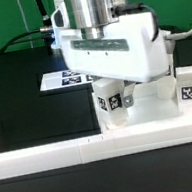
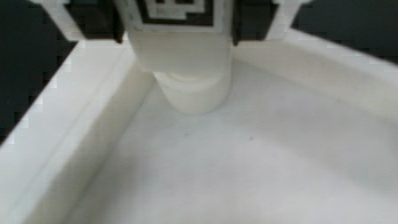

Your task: Assemble square table

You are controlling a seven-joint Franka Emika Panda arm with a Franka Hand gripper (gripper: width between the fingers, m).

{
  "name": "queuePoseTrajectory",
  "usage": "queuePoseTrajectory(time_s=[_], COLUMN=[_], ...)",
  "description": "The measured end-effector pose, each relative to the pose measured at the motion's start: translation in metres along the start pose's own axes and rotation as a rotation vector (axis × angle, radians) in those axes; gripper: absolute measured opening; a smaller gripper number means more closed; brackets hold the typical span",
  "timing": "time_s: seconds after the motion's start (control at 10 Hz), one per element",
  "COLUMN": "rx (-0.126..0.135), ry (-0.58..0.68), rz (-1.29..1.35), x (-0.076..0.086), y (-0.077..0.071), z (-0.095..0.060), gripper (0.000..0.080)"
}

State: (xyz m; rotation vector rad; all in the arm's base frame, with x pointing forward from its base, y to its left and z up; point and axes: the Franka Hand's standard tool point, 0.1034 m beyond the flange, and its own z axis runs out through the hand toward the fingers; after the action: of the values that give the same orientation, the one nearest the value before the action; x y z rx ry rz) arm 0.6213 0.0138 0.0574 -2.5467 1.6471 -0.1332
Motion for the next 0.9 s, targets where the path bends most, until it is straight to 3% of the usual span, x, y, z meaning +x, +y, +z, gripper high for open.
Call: queuePoseTrajectory(time_s=[0.2, 0.5, 0.7, 0.9], rx=[0.004, 0.009, 0.010, 0.011], ry=[-0.020, -0.013, 0.003, 0.005], rz=[0.272, 0.198, -0.165, -0.319], x=[-0.003, -0.004, -0.011, -0.010], y=[-0.003, -0.004, -0.005, -0.005], z=[0.001, 0.001, -0.007, -0.008], gripper=[0.0288, 0.0289, 0.0608, 0.0637])
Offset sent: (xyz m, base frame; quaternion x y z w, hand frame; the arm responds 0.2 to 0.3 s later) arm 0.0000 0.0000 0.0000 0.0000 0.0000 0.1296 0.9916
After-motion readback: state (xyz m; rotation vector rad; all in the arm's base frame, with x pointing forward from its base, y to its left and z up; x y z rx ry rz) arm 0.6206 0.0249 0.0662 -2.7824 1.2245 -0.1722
